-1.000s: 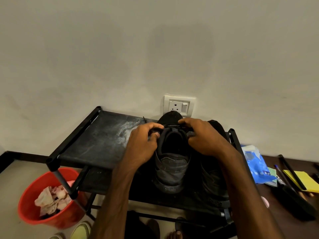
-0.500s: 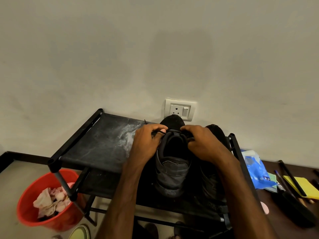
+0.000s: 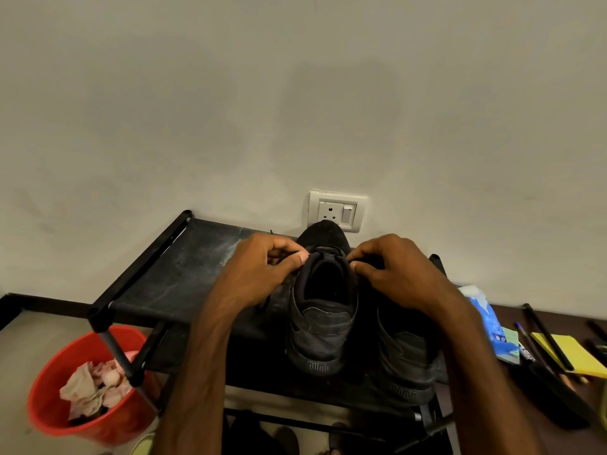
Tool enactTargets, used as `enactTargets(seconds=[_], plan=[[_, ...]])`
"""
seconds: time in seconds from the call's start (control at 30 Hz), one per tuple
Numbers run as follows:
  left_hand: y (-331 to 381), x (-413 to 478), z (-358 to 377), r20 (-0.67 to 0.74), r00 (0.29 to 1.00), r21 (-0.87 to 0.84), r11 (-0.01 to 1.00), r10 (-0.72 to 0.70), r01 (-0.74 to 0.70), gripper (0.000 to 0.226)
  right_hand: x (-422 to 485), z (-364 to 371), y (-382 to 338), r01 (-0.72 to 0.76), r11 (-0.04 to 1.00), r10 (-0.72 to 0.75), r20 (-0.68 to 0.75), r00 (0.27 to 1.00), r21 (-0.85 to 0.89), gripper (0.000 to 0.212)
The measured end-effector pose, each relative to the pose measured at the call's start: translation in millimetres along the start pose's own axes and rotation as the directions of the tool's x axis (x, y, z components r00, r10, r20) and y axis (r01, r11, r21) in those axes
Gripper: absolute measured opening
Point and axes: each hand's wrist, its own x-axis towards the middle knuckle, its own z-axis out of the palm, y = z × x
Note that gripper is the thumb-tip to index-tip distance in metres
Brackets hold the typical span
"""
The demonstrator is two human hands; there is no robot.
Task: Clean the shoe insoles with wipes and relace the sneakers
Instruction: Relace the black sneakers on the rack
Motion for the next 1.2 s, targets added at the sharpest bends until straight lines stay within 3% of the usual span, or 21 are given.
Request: enactTargets(seconds=[0.4, 0.63, 0.93, 1.2], plan=[[-3.0, 3.9, 9.4, -0.12, 0.989, -0.012, 0.996, -0.088, 0.087, 0.014, 5.8, 5.7, 4.7, -0.055, 0.994, 0.06, -0.058, 0.997, 0.095, 0.018], [1.2, 1.3, 11.0, -0.134, 0.979, -0.157, 0.979, -0.151, 0.129, 0.022, 6.1, 7.3, 2.7, -0.058, 0.994, 0.065, -0.078, 0.995, 0.087, 0.019], [6.9, -3.1, 9.7, -0.147, 0.981, -0.212, 0.973, -0.128, 0.095, 0.039, 4.2, 3.1, 3.9, -0.021, 0.997, 0.026, -0.061, 0.998, 0.08, 0.017], [20.8, -1.6, 11.8, -0.224, 0.967, -0.379, 0.925, -0.117, 0.024, 0.041, 1.0, -4.2, -6.2, -0.015, 0.999, 0.021, -0.134, 0.991, 0.044, 0.032]])
